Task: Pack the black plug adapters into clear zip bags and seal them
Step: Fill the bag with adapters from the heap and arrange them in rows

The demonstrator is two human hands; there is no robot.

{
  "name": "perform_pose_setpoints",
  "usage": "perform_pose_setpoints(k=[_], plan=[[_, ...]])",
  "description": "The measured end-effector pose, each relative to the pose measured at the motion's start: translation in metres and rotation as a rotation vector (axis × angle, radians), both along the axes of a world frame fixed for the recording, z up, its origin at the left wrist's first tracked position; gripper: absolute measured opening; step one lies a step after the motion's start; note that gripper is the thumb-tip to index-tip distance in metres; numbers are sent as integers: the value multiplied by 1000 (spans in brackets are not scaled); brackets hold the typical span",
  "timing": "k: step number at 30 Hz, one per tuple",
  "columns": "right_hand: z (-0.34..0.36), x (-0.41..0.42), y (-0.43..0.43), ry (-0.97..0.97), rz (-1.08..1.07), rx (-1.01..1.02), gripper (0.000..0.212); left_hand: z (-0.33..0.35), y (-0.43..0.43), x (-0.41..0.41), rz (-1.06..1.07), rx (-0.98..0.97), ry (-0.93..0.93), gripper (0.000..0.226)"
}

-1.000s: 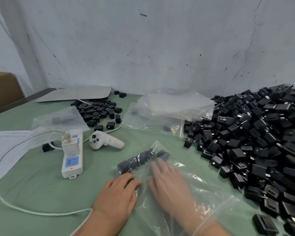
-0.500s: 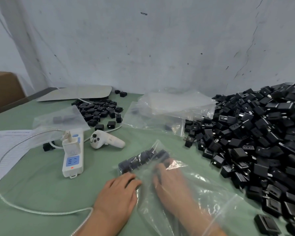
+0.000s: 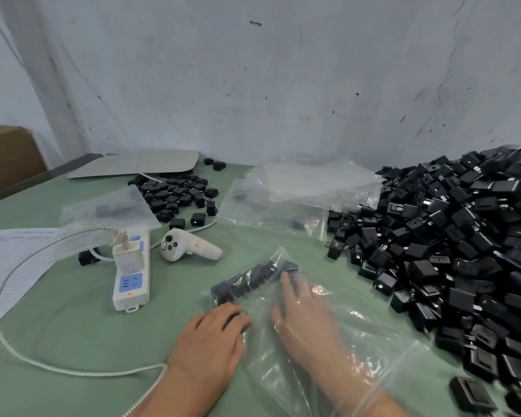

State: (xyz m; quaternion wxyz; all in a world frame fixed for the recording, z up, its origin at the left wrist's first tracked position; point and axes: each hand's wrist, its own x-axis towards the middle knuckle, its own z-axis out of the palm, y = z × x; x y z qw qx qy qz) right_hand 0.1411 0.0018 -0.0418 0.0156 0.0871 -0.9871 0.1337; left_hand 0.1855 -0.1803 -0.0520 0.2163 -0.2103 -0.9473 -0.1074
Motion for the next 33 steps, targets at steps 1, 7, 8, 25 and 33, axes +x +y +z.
perform_pose_setpoints(k=[1,7,8,25,33], plan=[[-1,-1,-1,15,-7,7,65,0,0,0,1,-2,1,35],[-5,-7,-10,103,-54,133,63,1,1,-1,4,-9,12,36],[-6,-7,-11,108,-53,143,63,1,1,0,2,-8,16,36],[-6,-6,2,110,74,143,54,2,3,0,-1,-8,41,35],[1,-15,-1,72,71,204,62,4,0,3,-3,-15,-17,36]])
